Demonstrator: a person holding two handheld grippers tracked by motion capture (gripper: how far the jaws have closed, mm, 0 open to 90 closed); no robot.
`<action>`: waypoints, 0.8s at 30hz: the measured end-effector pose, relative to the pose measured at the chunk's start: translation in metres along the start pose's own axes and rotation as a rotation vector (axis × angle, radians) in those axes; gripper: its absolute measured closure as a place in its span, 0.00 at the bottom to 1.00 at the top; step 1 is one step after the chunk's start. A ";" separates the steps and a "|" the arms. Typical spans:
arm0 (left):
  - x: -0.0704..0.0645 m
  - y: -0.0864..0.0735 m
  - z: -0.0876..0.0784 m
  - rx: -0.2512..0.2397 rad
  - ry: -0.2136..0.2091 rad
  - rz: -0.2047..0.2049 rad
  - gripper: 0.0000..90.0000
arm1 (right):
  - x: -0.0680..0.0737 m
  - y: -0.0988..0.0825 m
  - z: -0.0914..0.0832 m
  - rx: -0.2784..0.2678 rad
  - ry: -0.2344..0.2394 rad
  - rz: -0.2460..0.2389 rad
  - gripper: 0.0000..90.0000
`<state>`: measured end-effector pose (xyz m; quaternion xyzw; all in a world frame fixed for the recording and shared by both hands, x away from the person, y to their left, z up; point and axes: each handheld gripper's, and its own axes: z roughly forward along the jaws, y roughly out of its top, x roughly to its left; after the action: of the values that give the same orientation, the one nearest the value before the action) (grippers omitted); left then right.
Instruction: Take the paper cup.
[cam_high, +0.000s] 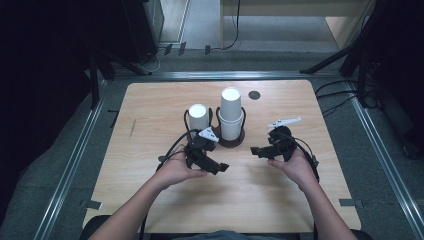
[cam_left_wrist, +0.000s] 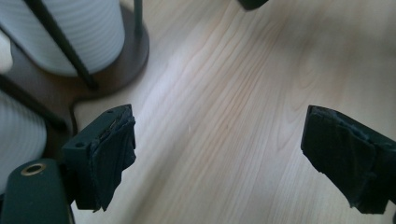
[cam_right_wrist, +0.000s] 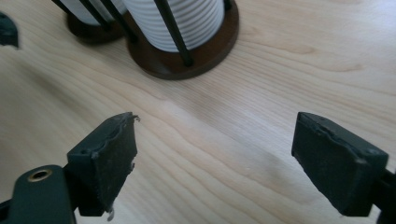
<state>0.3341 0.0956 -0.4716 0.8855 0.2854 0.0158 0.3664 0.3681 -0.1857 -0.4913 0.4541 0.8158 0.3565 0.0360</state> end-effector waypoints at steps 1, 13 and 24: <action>0.005 0.000 -0.001 -0.026 0.000 -0.007 0.25 | -0.002 0.002 -0.002 -0.025 0.045 0.005 0.24; 0.019 -0.009 0.011 -0.048 0.051 -0.041 0.49 | -0.004 0.010 -0.012 -0.133 0.014 -0.036 0.33; 0.016 -0.002 0.011 -0.072 0.083 -0.004 0.49 | -0.009 -0.001 -0.020 -0.135 0.030 -0.077 0.46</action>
<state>0.3486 0.0977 -0.4845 0.8697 0.3014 0.0620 0.3858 0.3651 -0.2043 -0.4797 0.4134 0.8073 0.4157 0.0678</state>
